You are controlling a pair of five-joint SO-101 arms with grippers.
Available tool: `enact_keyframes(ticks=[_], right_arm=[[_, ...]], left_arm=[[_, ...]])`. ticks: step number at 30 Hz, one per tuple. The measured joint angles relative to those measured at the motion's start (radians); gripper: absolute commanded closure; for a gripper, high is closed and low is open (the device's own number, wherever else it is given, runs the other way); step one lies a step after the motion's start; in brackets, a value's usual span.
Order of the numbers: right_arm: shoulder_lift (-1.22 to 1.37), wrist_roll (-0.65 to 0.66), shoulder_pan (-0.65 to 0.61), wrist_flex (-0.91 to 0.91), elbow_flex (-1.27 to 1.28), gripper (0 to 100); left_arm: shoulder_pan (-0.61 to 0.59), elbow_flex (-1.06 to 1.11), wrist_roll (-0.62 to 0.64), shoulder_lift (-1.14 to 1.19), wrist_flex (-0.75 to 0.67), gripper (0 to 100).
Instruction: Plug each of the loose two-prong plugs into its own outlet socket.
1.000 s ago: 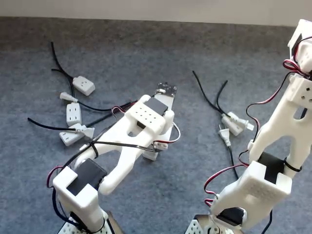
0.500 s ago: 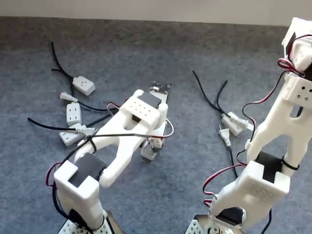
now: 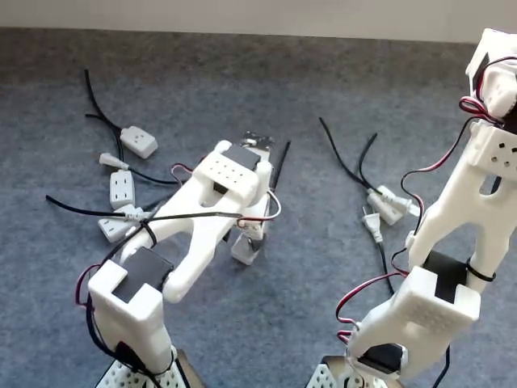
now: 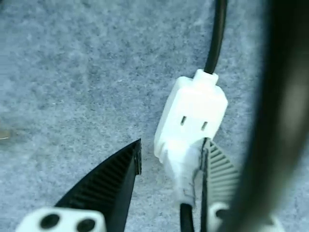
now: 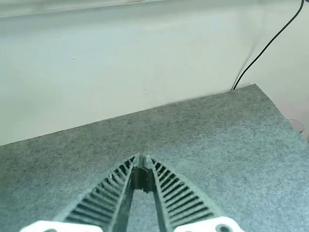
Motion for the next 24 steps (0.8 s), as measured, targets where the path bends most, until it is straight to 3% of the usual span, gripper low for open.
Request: enact_keyframes(ticks=[24], right_arm=[[0.000, 0.000, 0.000, 0.000, 0.000, 99.0]], left_arm=[[0.040, -0.058, -0.054, -0.023, 0.060, 75]])
